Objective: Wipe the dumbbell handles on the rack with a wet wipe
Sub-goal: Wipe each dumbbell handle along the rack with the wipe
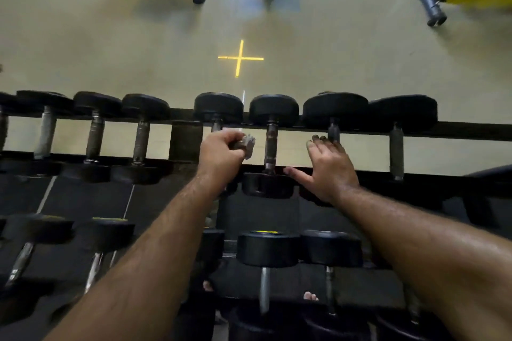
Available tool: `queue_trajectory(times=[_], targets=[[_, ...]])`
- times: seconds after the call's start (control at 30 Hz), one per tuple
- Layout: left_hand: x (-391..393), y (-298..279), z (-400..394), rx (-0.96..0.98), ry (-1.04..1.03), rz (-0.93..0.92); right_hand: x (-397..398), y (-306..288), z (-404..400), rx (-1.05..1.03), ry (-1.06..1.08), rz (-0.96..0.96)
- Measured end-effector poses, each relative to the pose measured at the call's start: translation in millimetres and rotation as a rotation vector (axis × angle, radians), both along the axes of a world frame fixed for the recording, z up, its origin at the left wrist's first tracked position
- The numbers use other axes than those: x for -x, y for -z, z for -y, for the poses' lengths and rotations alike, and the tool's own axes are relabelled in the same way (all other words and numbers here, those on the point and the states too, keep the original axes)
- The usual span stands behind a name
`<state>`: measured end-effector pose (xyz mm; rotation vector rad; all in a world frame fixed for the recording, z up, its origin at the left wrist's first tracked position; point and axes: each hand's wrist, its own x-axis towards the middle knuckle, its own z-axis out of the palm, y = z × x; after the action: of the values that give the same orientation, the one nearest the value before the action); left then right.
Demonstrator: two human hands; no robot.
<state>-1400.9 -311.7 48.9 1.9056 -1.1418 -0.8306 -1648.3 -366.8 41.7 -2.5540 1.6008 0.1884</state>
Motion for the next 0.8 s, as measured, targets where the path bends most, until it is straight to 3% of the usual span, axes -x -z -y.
queue_trajectory(times=[0.1, 0.2, 0.43, 0.67, 0.8], targets=[[37, 1, -1, 0.03, -0.069, 0.097, 23, -2, 9, -0.094, 0.034, -0.05], [65, -1, 2, 0.053, -0.07, 0.238, 26, 2, 14, -0.203, 0.123, 0.027], [69, 8, 32, 0.144, -0.076, 0.445, 25, 6, 16, -0.203, 0.204, 0.118], [64, 42, 77, 0.151, 0.201, 0.681, 22, 7, 16, -0.195, 0.189, 0.101], [53, 50, 63, 0.113, 0.411, 0.661, 19, 4, 14, -0.193, 0.182, 0.07]])
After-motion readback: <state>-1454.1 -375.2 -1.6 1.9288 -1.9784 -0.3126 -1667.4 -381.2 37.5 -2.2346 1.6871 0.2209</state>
